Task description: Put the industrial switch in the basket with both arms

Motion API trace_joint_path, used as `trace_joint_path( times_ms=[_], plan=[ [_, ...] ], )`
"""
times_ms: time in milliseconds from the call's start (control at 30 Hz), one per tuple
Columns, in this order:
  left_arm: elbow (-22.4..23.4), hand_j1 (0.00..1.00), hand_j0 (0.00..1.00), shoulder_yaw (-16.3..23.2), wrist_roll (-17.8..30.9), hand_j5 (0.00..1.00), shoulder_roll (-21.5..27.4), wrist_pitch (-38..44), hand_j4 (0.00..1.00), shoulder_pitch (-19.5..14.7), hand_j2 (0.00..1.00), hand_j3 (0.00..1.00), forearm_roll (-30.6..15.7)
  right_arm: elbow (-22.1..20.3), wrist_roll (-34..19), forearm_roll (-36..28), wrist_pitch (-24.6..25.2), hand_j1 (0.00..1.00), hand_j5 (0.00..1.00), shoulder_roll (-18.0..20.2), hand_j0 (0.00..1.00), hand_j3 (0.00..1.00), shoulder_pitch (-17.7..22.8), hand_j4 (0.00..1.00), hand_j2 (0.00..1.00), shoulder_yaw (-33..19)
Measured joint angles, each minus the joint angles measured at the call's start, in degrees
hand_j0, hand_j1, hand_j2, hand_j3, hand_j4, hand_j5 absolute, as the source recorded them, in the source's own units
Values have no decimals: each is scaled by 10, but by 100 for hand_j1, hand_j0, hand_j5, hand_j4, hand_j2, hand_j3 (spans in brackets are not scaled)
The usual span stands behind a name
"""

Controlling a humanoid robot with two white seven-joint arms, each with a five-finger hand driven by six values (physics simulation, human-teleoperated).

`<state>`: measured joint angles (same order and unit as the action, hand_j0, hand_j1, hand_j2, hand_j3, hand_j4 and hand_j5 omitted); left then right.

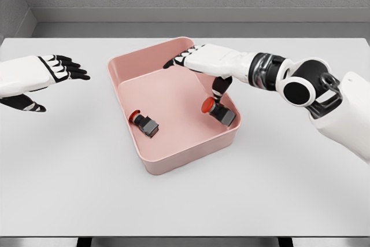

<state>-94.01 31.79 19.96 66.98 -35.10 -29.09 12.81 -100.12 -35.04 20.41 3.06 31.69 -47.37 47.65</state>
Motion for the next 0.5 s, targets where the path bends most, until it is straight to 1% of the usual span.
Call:
trace_joint_path(
  times_ms=[300,500],
  plan=[
    [1,100,100,0,1,100,0,0,100,0,100,100,2,0,0,0,1,100,100,-6,100,100,-1,100,100,2],
    [1,100,100,0,2,100,0,0,100,0,100,100,3,0,0,0,0,100,100,-1,100,100,-1,100,100,-1]
  ],
)
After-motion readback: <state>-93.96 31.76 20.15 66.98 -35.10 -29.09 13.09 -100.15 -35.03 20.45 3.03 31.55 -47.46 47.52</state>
